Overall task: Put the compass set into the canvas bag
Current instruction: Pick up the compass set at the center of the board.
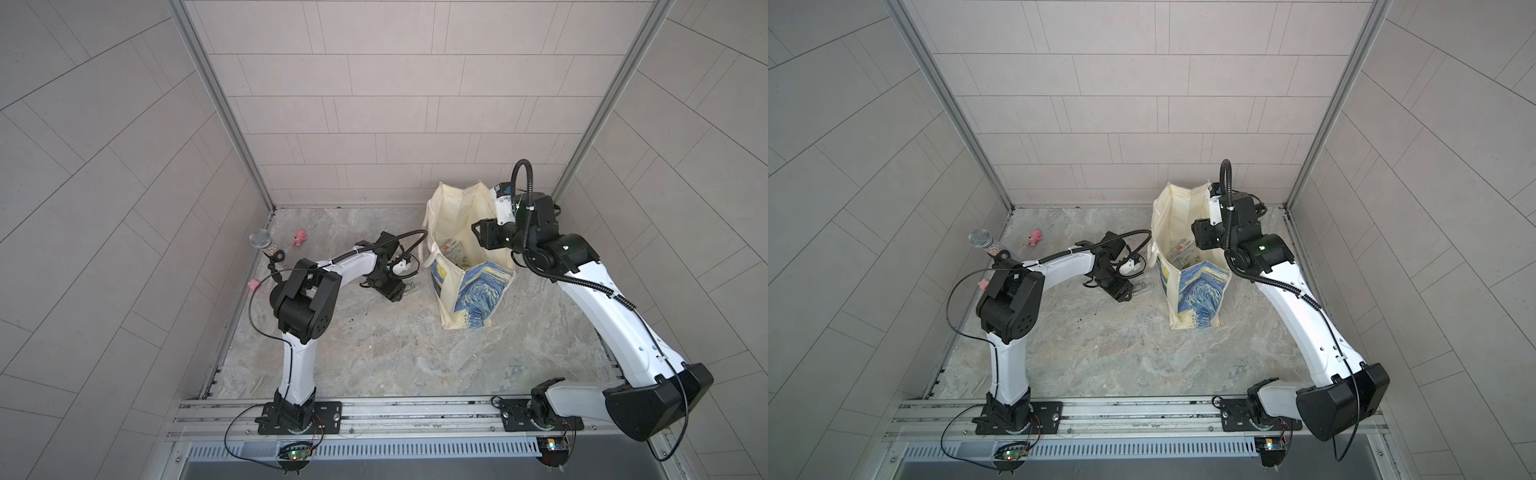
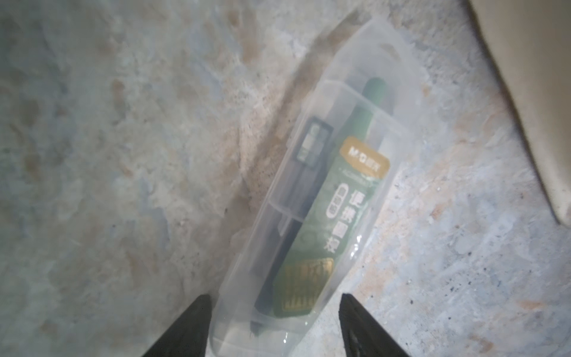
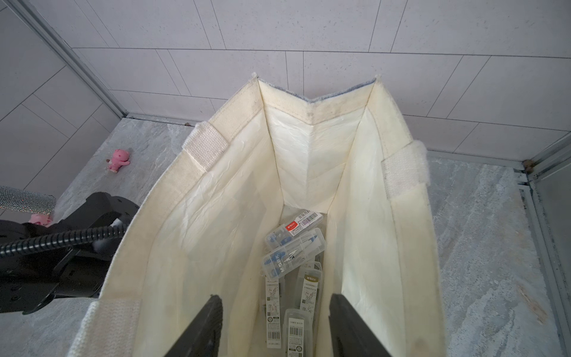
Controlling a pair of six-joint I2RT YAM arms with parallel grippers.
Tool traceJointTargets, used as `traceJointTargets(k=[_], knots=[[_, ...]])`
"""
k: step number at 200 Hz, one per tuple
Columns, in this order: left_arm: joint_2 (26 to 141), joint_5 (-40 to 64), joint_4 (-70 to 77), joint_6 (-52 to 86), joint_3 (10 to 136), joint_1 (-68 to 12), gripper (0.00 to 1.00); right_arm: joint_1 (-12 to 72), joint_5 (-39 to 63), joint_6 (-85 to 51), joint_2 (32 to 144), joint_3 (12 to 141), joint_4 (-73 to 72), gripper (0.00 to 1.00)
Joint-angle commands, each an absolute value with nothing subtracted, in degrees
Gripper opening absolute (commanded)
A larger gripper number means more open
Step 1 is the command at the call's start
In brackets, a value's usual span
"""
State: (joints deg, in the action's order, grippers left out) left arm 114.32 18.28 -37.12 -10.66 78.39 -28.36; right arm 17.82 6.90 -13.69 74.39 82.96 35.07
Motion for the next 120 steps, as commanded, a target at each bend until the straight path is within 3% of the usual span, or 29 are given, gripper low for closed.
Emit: traceJointTargets(k=[1, 47, 120], knots=[[111.91, 16.72, -33.47, -5.34, 74.00, -29.37, 0.69, 17.41, 7.78, -13.97, 73.14, 82.35, 34.01, 0.57], [107.12, 15.08, -20.46, 1.89, 63.97, -33.36, 0.64, 17.31, 7.89, -14.00, 72.78, 82.18, 33.98, 0.57], [106.74, 4.87, -13.03, 4.48, 61.23, -37.27, 0.62, 17.31, 8.82, -14.15, 72.82, 82.09, 33.76, 0.57]])
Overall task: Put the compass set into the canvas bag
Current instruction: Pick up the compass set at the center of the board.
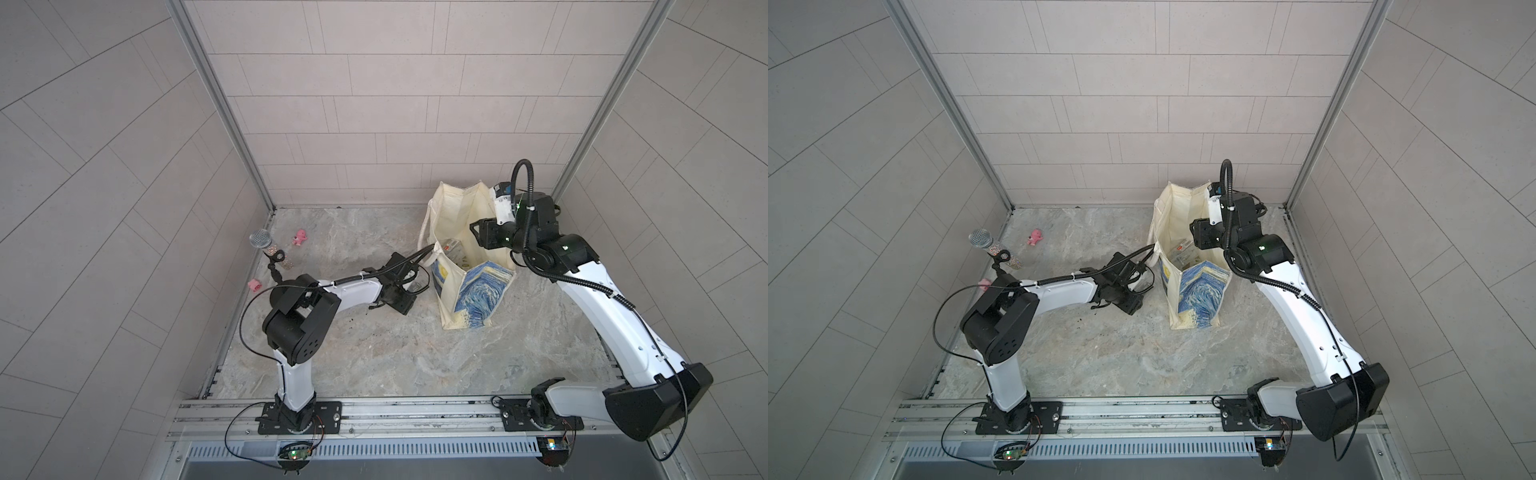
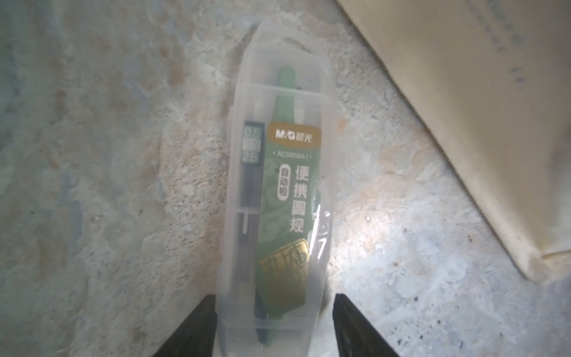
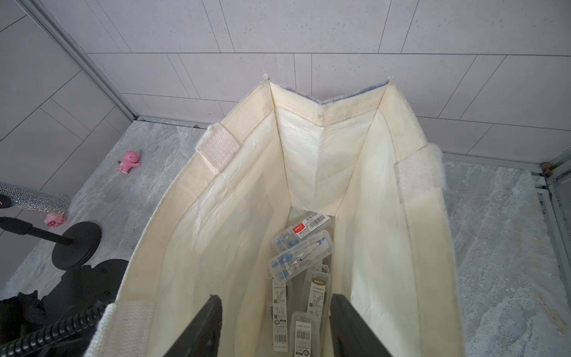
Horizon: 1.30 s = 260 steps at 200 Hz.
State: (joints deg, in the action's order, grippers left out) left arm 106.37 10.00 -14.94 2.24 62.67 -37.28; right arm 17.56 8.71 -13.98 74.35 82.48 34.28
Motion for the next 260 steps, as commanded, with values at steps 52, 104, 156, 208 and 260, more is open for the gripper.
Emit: traceJointTargets(k=[52, 104, 156, 208, 260], knots=[[102.45, 0.37, -11.78, 7.43, 57.28, -37.27, 0.40, 17.31, 8.73, -14.24, 72.94, 82.09, 33.84, 0.58], [95.74, -0.26, -8.40, 11.01, 49.31, -37.27, 0.33, 17.27, 8.83, -14.41, 73.68, 82.09, 33.66, 0.58], [87.30, -0.91, -3.08, 13.11, 40.75, -36.90, 0.29, 17.31, 8.66, -14.33, 74.73, 82.36, 34.10, 0.58], [81.20, -0.98, 3.61, 14.46, 35.83, -36.91, 0.24, 17.31, 9.64, -14.94, 76.16, 82.95, 33.92, 0.58], [75.17, -1.35, 11.33, 16.01, 30.73, -36.98, 0.16, 17.40, 12.72, -16.34, 75.67, 82.47, 32.22, 0.58]])
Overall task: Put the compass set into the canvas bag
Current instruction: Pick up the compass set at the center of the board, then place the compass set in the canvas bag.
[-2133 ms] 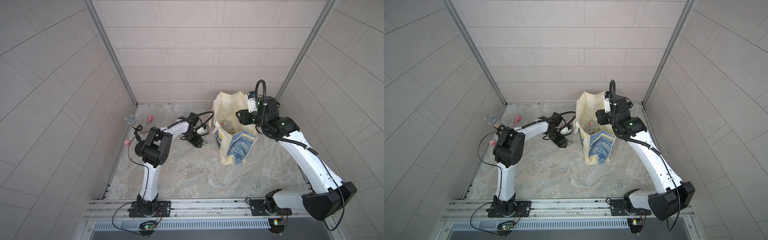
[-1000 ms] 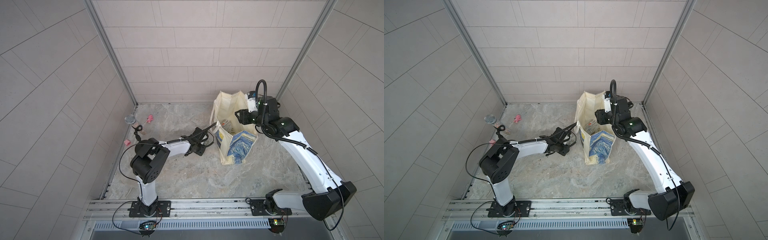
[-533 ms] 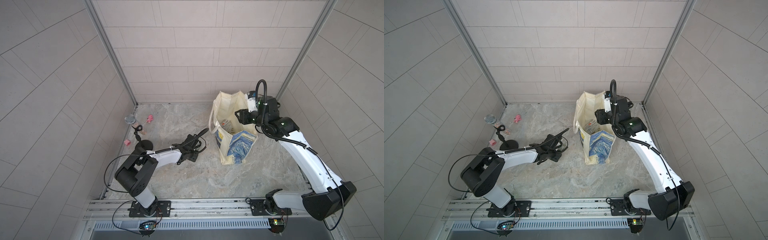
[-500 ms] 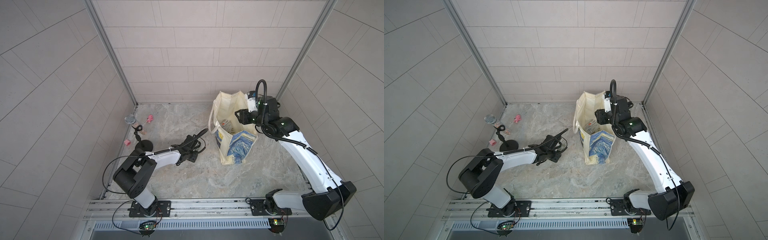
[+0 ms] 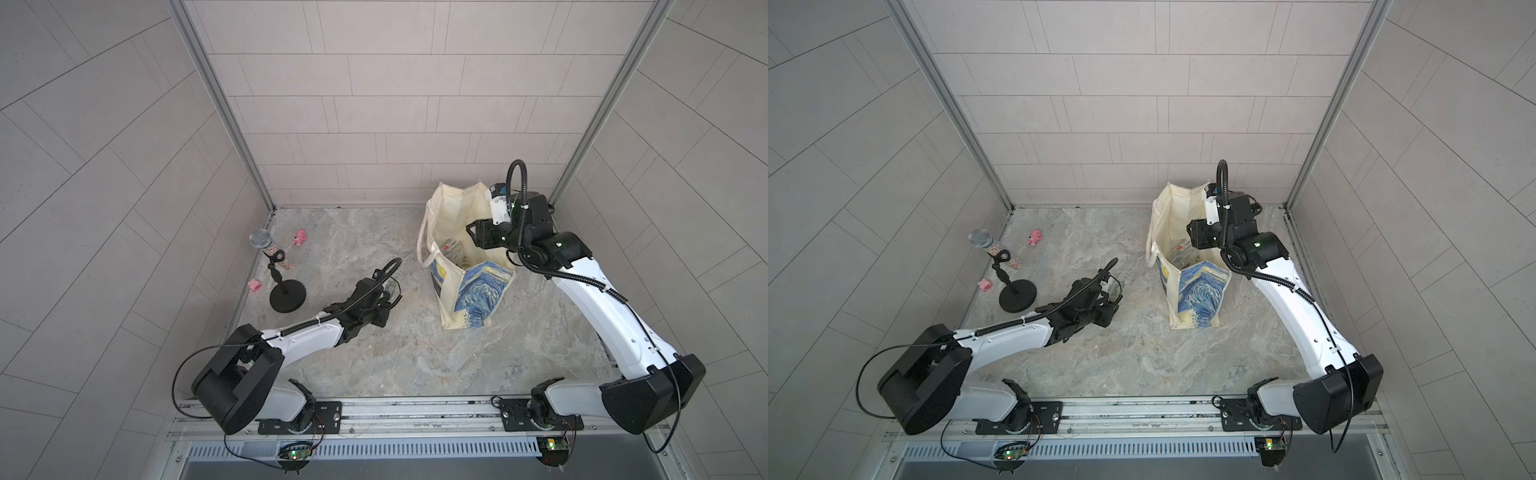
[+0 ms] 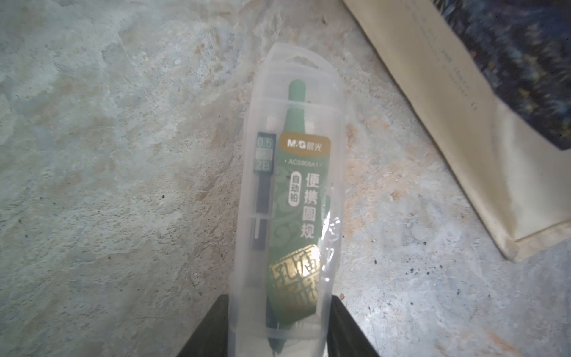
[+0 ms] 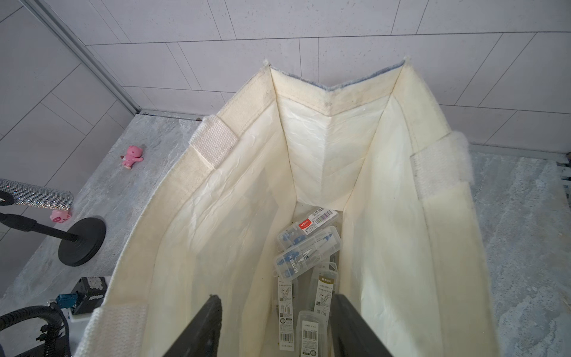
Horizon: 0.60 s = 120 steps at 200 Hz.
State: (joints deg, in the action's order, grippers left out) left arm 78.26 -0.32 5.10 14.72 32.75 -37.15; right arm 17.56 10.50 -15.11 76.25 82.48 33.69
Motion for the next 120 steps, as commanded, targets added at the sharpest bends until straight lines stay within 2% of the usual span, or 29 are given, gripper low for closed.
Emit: traceJointTargets(k=[1, 36, 94, 120], knots=[[75.03, -1.33, 11.51, 16.05, 30.61, -36.99, 0.16, 17.40, 12.78, -16.34, 75.67, 82.50, 32.24, 0.58], [70.53, -1.39, 17.06, 15.42, 27.21, -37.00, 0.11, 18.26, 16.13, -17.55, 75.99, 82.97, 31.38, 0.58], [60.28, -0.55, 15.85, 15.05, 27.10, -37.23, 0.00, 21.06, 17.89, -18.64, 77.44, 84.57, 30.23, 0.59], [55.96, -0.02, 13.17, 14.69, 28.38, -37.22, 0.00, 21.66, 18.27, -18.81, 77.68, 85.97, 30.05, 0.59]])
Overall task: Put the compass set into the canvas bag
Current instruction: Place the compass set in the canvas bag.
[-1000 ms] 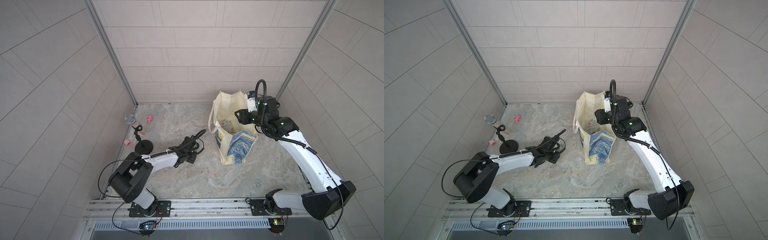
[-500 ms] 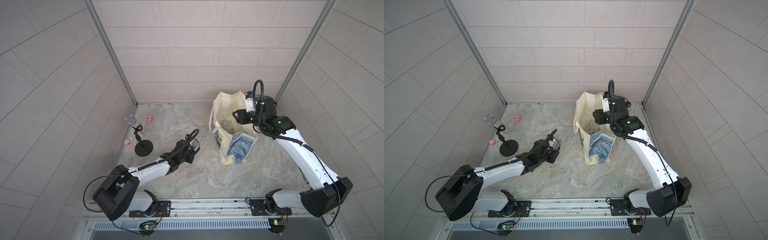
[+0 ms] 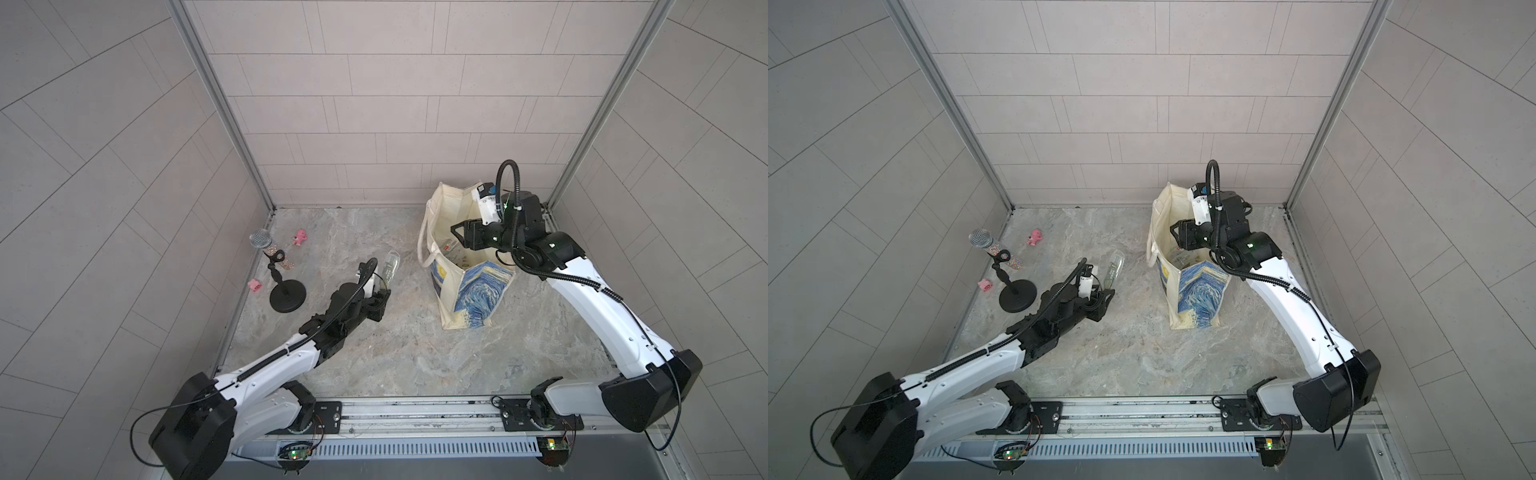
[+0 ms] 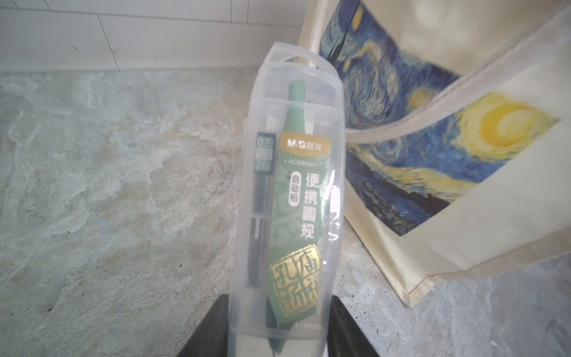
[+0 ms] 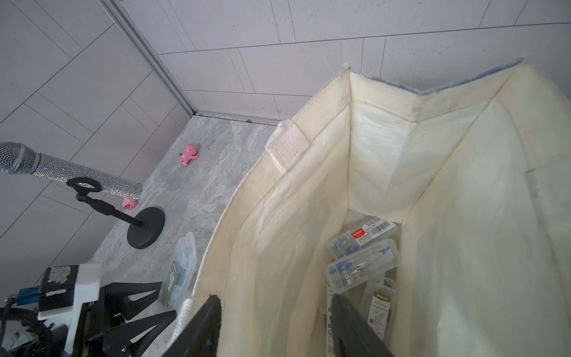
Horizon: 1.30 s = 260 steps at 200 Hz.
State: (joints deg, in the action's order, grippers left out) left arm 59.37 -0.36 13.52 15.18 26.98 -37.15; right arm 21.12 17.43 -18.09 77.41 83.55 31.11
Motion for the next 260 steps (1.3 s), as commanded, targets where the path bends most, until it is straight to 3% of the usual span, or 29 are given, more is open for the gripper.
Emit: traceJointTargets(k=[1, 87, 203, 260], knots=[[55.84, -0.01, 13.13, 14.64, 28.38, -37.24, 0.00, 21.73, 18.36, -18.81, 77.69, 86.01, 30.01, 0.59], [50.81, 2.66, 11.50, 13.54, 34.45, -38.12, 0.00, 29.68, 21.86, -18.28, 81.71, 91.78, 31.06, 0.64], [55.98, 4.35, 13.18, 9.94, 43.45, -41.37, 0.00, 34.45, 29.27, -22.29, 86.56, 94.92, 27.80, 0.67], [56.77, 3.24, 14.14, 8.79, 44.08, -41.66, 0.00, 34.45, 31.57, -23.94, 87.19, 93.85, 25.73, 0.58]])
